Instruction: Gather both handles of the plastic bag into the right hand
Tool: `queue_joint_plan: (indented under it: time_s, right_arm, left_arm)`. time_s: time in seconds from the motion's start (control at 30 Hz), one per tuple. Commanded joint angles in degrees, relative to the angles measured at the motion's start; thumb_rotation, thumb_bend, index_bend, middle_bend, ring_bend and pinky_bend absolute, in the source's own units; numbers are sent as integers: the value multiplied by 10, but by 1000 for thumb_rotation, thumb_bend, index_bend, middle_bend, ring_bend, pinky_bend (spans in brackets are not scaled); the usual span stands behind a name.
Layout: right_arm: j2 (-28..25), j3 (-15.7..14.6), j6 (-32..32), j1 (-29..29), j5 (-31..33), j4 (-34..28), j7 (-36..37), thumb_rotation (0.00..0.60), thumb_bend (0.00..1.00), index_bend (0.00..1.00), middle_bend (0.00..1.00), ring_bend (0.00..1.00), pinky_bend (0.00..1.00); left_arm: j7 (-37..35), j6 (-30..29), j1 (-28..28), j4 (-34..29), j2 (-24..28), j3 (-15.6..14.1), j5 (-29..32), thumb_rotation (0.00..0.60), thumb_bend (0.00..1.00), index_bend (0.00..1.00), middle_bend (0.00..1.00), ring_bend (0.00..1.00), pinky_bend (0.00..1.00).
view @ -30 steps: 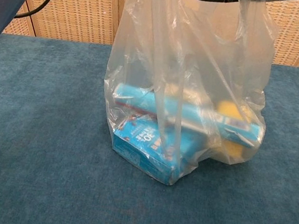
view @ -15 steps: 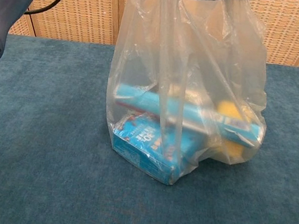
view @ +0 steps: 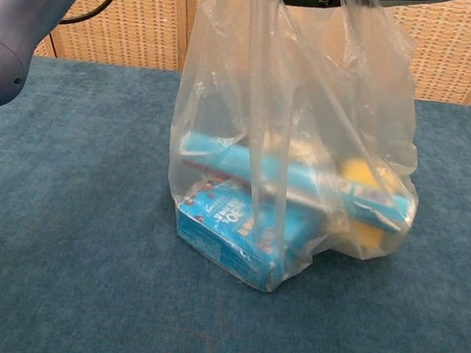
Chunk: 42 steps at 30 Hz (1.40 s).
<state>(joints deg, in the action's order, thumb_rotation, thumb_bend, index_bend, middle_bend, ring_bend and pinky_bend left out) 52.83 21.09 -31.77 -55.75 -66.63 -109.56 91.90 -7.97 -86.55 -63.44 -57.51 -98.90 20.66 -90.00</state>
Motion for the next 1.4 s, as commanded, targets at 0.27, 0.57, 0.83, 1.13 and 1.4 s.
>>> queue_joint_plan:
  time_s: [0.27,0.57,0.83,1.13,1.4]
  right_arm:
    - [12,46,33,29,-29,1,25,600,262,333,362,170,182]
    - [25,63,50,48,-40,4,25,600,265,332,361,170,183]
    - [31,81,62,59,-48,-1,30,600,263,332,361,170,182]
    - [34,105,82,68,-57,-2,48,600,269,327,362,170,182]
    - [44,119,91,73,-66,2,52,600,279,314,358,172,182]
  left_arm:
    - [3,10,-15,13,-12,6,5,600,413,0,0,42,109]
    - [4,18,-25,5,-16,14,12,600,412,0,0,42,109]
    - [11,33,-36,11,-19,18,19,600,412,0,0,42,109]
    - [11,39,-46,24,-25,17,19,600,413,0,0,42,109]
    - [8,43,-51,29,-28,21,27,600,413,0,0,42,109]
